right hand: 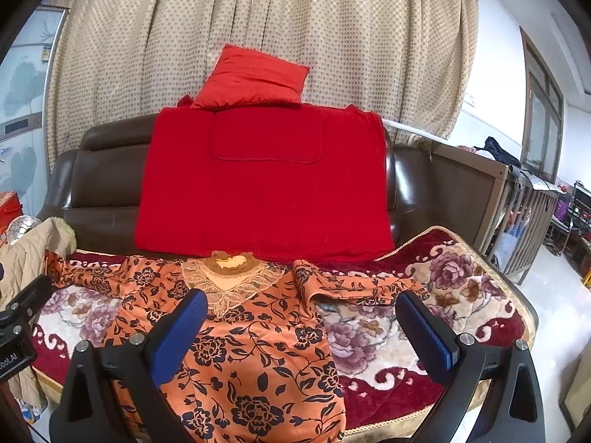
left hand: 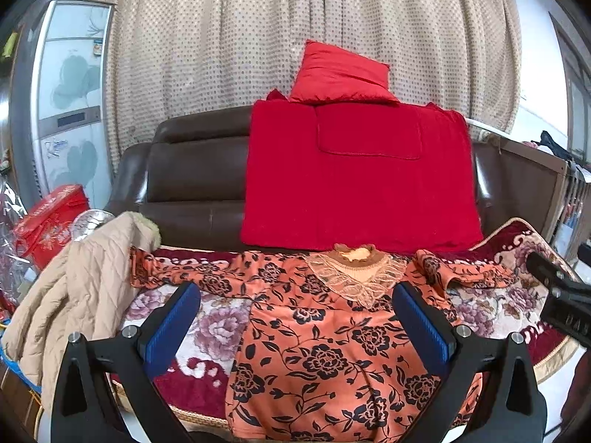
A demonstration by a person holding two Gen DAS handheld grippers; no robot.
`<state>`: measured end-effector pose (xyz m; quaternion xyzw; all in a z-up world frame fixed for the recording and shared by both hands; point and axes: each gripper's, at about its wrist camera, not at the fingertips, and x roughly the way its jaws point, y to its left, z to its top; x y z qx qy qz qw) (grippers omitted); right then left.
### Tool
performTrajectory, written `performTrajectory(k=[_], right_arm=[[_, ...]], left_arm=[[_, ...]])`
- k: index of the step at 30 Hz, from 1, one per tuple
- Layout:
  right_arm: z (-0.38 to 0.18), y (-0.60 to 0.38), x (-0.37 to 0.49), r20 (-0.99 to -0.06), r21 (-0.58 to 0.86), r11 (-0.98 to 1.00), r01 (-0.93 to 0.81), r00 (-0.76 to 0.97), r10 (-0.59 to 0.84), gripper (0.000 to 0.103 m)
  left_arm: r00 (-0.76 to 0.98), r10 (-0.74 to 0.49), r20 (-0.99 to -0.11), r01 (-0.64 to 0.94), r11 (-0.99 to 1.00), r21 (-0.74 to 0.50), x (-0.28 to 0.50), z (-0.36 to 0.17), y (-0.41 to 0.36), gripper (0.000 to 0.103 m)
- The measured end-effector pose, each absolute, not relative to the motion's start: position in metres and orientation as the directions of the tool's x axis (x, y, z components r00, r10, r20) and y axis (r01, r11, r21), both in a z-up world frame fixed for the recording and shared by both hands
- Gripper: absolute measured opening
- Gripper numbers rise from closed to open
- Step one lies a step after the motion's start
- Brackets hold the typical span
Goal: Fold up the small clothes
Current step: 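Grasp the blouse sleeve cuff with the right gripper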
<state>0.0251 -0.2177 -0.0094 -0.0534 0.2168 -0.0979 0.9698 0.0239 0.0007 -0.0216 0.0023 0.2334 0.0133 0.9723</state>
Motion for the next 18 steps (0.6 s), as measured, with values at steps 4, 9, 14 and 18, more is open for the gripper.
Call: performTrajectory(k=[4,9,14,18], right_arm=[[-0.015,-0.240,0.045,-0.432,-0.088,0.985,0.145,0.886,-0.169,0.103],[-0.061,-0.339,0.124,-0.527,0.189,0.973,0.135,0.850,-0.015,0.103],[-0.150,-0.445,0.199,-0.612,0.526,0.816,0.240,0.773,0.167,0.103],[-0.229,-0.500,0.230,-0.595,0.729,0.562,0.390,0.768,0.238,0.095]], left_arm=[[0.817,-0.028,-0.576,0.009,0.999,-0.035,0.061,-0.056,0.005,0.103],[0.753,0.032,-0.657,-0.042,0.999,0.001,0.124,-0.110,0.013,0.103],[0.725,0.063,-0.686,-0.077,0.997,0.010,0.198,-0.149,0.013,0.103],[0.707,0.058,-0.704,-0.078,0.997,0.003,0.255,-0.176,-0.001,0.103]])
